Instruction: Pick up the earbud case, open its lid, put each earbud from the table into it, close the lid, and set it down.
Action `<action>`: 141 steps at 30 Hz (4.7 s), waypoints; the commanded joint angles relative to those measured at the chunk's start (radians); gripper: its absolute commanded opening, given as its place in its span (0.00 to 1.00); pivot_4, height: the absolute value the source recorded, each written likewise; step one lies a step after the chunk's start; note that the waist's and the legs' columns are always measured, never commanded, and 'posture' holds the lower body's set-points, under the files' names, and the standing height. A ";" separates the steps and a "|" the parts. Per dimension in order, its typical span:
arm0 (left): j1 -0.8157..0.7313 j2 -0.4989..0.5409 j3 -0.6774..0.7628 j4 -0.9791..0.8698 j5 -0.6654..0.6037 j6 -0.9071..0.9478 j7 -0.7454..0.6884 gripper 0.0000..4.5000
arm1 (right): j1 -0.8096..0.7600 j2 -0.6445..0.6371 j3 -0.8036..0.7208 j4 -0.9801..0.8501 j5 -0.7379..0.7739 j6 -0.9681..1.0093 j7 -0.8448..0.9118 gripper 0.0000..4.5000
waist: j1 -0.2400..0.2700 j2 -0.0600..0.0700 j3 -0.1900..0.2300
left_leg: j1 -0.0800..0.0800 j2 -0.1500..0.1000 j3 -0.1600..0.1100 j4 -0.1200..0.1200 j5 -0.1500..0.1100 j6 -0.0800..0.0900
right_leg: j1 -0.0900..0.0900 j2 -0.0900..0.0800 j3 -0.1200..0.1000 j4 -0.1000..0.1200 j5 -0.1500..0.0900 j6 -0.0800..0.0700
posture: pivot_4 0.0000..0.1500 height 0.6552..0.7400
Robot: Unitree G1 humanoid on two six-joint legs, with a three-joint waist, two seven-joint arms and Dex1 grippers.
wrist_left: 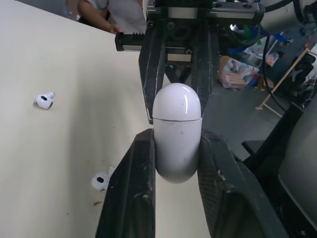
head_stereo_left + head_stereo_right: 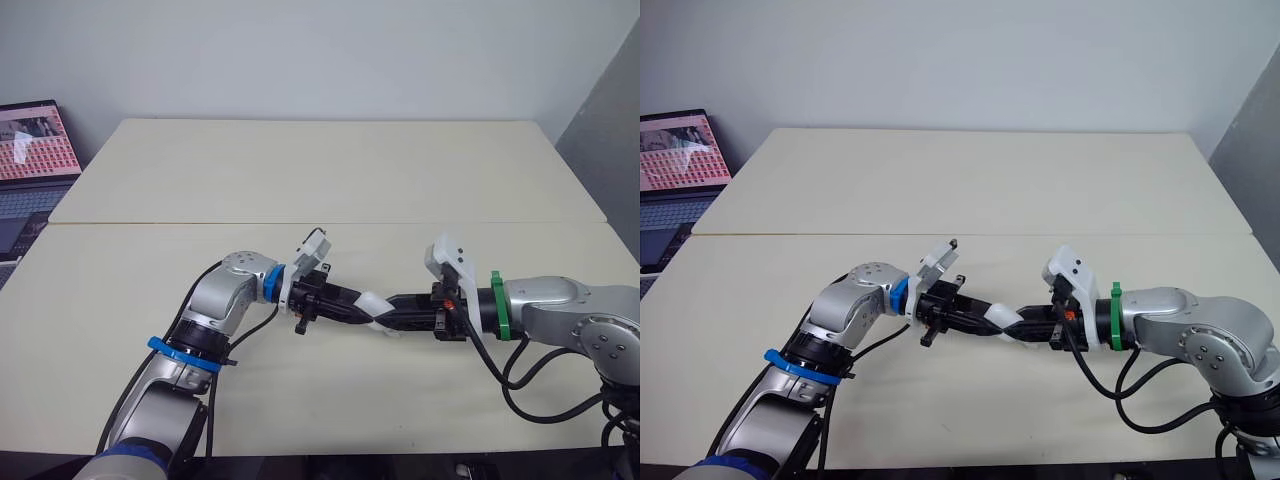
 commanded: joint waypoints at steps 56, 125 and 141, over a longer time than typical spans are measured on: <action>0.270 0.047 0.266 -0.126 -0.029 -0.198 0.268 0.17 | 0.220 0.060 0.147 0.046 -0.597 -0.467 0.108 0.97 | 0.000 0.000 0.000 | -0.001 0.000 0.001 0.001 0.000 0.000 | -0.003 -0.001 0.001 0.003 0.000 0.000 | 1.00 1.00; 0.349 0.042 0.232 -0.246 -0.093 -0.196 0.309 0.17 | 0.400 -0.500 0.119 -0.283 -0.993 -0.226 0.553 0.85 | 0.005 0.002 -0.001 | 0.006 0.000 0.000 0.002 0.000 0.000 | 0.007 -0.002 0.000 0.000 0.000 0.000 | 1.00 1.00; 0.365 0.036 0.231 -0.210 -0.084 -0.306 0.253 0.17 | 0.267 -0.485 0.284 -0.299 -1.009 -0.118 0.497 0.33 | 0.004 0.002 -0.001 | 0.006 0.000 0.000 0.002 0.000 0.000 | 0.006 -0.002 0.000 0.000 0.000 0.000 | 1.00 1.00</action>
